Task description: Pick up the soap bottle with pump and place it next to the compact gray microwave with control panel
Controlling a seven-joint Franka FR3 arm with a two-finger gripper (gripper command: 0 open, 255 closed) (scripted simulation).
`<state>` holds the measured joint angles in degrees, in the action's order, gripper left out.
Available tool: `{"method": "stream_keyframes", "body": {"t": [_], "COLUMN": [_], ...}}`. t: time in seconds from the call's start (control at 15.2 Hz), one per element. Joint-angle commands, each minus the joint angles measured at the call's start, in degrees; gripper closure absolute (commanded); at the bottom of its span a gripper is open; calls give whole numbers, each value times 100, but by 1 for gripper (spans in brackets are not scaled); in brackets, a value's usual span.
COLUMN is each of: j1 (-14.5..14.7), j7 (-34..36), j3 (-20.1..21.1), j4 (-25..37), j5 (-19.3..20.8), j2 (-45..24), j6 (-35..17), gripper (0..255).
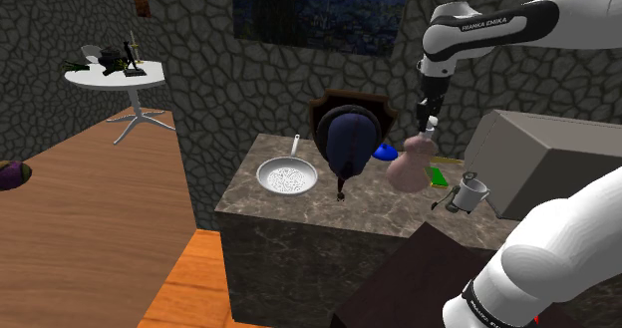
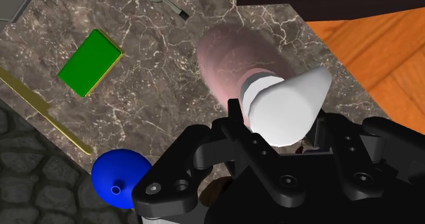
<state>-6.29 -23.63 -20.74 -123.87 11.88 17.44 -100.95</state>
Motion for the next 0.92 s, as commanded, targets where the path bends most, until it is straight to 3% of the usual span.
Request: {"method": "stream_keyframes", "body": {"t": [0.0, 0.86], "j1": [4, 39], "j7": [-11, -114], "j3": [15, 91], "j4": [133, 1149], "j5": [-6, -62], "j2": [19, -2], "j6": [148, 1140], "gripper": [255, 255]}}
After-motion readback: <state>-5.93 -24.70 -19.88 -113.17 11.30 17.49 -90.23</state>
